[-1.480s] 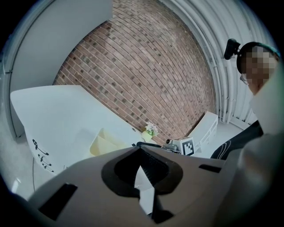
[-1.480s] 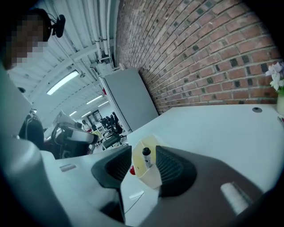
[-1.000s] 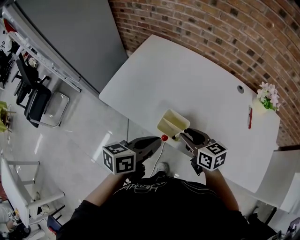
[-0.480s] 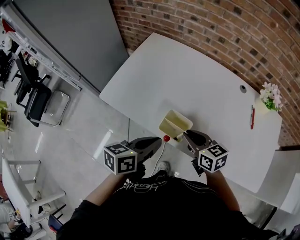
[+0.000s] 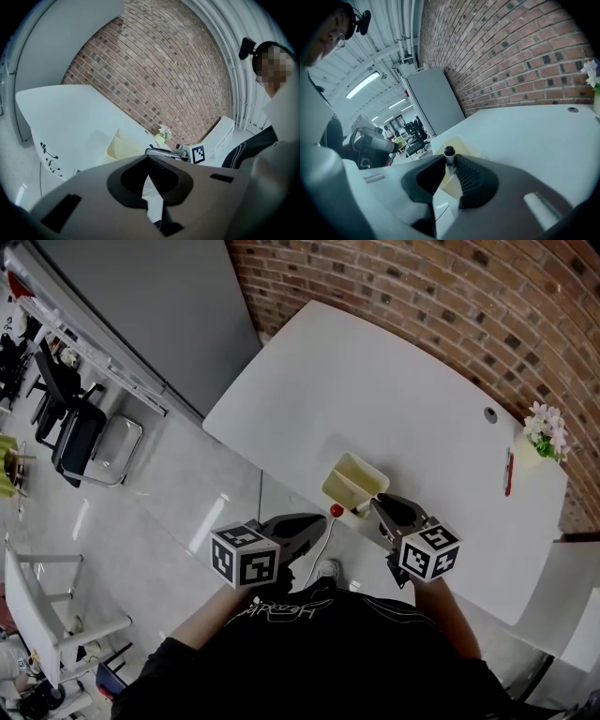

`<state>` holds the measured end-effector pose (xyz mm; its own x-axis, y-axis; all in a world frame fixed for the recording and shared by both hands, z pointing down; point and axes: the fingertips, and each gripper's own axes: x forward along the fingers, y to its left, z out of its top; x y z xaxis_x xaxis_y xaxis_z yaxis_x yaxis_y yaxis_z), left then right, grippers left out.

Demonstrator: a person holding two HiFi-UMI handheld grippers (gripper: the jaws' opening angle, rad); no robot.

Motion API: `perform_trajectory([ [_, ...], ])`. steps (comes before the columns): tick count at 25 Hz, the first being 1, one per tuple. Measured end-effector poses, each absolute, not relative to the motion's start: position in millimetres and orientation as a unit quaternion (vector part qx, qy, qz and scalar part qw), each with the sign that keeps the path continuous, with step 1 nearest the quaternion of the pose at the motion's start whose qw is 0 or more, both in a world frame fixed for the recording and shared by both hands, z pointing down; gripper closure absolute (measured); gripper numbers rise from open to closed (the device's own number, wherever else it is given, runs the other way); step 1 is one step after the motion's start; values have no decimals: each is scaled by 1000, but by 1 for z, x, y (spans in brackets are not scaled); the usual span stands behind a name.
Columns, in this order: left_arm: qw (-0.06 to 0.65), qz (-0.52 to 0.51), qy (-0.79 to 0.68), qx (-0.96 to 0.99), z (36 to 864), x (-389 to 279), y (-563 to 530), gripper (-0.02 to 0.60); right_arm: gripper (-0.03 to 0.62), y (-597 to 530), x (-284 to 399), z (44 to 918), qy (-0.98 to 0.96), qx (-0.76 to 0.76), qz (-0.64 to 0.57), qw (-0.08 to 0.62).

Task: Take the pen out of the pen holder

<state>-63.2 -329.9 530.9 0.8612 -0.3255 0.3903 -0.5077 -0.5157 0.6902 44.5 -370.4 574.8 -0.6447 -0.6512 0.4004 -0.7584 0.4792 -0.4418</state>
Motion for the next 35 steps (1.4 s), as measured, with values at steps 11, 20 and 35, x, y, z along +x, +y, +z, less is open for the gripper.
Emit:
perform_trajectory([
  [11,421,99,-248,867,519,-62,-310,578,522,-365,52,551,-857,423,290,60],
  [20,413,88,-265,867,508,-70,-288,578,523,-356,59,523,-860,433,267,33],
  [35,390,51,-288,873,476,-71,-228,578,523,-303,65,462,-879,418,228,-5],
])
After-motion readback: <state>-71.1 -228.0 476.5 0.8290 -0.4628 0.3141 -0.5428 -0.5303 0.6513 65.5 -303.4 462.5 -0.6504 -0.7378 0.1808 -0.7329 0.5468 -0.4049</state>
